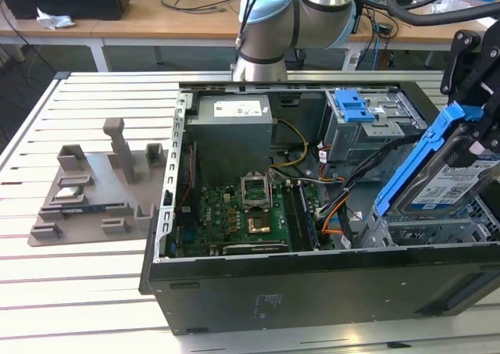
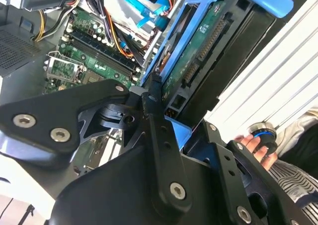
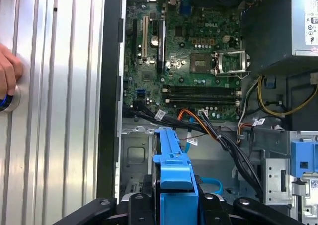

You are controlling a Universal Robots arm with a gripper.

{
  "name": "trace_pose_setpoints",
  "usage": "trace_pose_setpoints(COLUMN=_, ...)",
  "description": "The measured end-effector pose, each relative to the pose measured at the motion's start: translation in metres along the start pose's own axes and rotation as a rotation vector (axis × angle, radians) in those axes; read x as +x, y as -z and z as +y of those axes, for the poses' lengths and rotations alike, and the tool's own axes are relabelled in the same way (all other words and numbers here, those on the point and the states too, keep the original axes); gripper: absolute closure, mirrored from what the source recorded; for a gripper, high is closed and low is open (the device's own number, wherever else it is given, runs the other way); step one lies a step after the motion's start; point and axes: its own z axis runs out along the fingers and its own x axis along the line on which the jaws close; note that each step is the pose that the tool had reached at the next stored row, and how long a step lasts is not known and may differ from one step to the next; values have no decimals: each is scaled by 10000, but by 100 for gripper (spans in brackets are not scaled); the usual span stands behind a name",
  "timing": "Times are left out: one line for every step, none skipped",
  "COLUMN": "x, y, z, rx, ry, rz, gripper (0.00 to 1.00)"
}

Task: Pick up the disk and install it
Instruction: 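Pick up the disk, then insert the disk into the insertion slot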

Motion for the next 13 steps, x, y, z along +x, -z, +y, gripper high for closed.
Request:
trace_pose_setpoints(x=1, y=5, z=-3, rx=0, ry=0, rz=1, gripper=63)
trace_pose_setpoints(x=0, y=37, z=-5, rx=0, ry=-1, rz=0, gripper=63)
trace_pose_setpoints(x=-2, y=128, z=0, rx=0, ry=-1, rz=1, gripper=63)
trace_pose_setpoints(x=-5, y=262, z=10, rx=0, ry=-1, rz=2, gripper=63)
trace_pose_setpoints(x=-7, y=337, z=15, rx=0, ry=0, rz=2, gripper=63)
trace_pose_setpoints(x=-7, y=351, z=3, rx=-11, ry=1, rz=2, gripper=63)
trace_pose_setpoints(x=-7, y=353, z=-24, rx=-57, ry=0, rz=0, gripper=63)
trace_pose_setpoints(x=-7, y=353, z=-24, rx=-58, ry=-1, rz=0, gripper=63)
trace_pose_setpoints(x=-6, y=353, z=-24, rx=-58, ry=-2, rz=0, gripper=63)
trace_pose_setpoints(x=-6, y=353, z=-24, rx=-58, ry=-3, rz=0, gripper=63)
trace_pose_setpoints(x=-6, y=353, z=-24, rx=-58, ry=-2, rz=0, gripper=63)
trace_pose_setpoints(x=-6, y=352, z=-27, rx=-58, ry=-1, rz=1, gripper=63)
trace_pose_setpoints(x=-6, y=348, z=-34, rx=-58, ry=0, rz=9, gripper=63)
